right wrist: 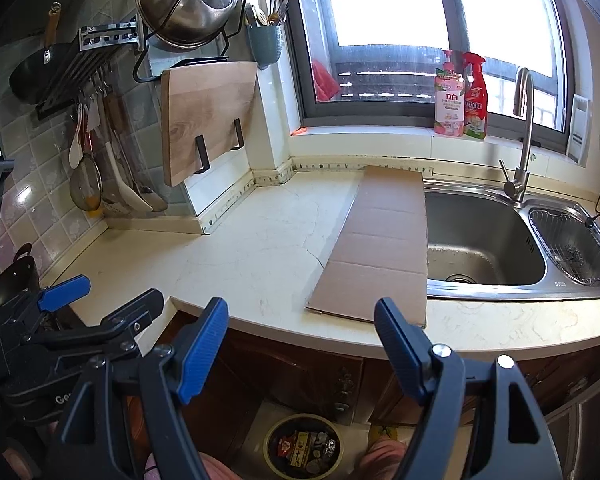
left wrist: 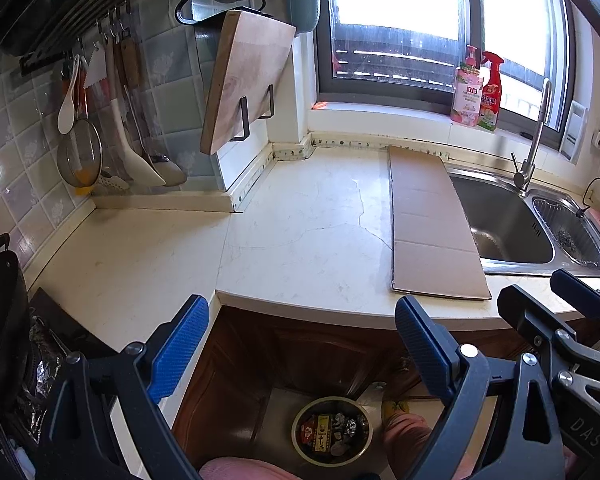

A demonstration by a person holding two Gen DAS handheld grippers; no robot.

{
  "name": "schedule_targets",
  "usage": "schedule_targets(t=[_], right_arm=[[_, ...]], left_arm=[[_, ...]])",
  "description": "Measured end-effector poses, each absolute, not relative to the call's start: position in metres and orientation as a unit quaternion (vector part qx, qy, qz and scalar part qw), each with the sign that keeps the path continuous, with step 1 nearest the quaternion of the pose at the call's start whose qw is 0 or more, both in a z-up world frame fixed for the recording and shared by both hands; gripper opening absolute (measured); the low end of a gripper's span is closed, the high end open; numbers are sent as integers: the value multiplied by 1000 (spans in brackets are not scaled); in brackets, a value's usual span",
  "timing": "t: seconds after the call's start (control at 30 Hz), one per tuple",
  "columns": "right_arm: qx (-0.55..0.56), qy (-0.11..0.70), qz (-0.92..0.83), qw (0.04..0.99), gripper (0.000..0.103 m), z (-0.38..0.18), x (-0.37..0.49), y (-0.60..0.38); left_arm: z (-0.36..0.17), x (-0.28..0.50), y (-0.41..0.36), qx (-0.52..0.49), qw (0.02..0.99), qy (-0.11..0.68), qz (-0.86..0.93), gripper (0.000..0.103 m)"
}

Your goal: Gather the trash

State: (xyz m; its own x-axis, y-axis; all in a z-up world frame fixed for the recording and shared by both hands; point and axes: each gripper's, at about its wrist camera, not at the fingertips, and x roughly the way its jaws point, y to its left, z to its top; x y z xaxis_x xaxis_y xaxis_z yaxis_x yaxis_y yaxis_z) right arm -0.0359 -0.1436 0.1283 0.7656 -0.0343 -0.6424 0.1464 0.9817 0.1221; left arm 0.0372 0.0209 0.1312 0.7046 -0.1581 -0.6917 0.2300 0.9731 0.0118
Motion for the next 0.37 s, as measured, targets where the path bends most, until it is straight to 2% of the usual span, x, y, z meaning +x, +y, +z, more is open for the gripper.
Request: schedule_targets(t=[0.37], right_arm=[[84,343,-49,934,76,125,-32,-140]], left_arm=[[124,44,25,50,920,374,-107,93]])
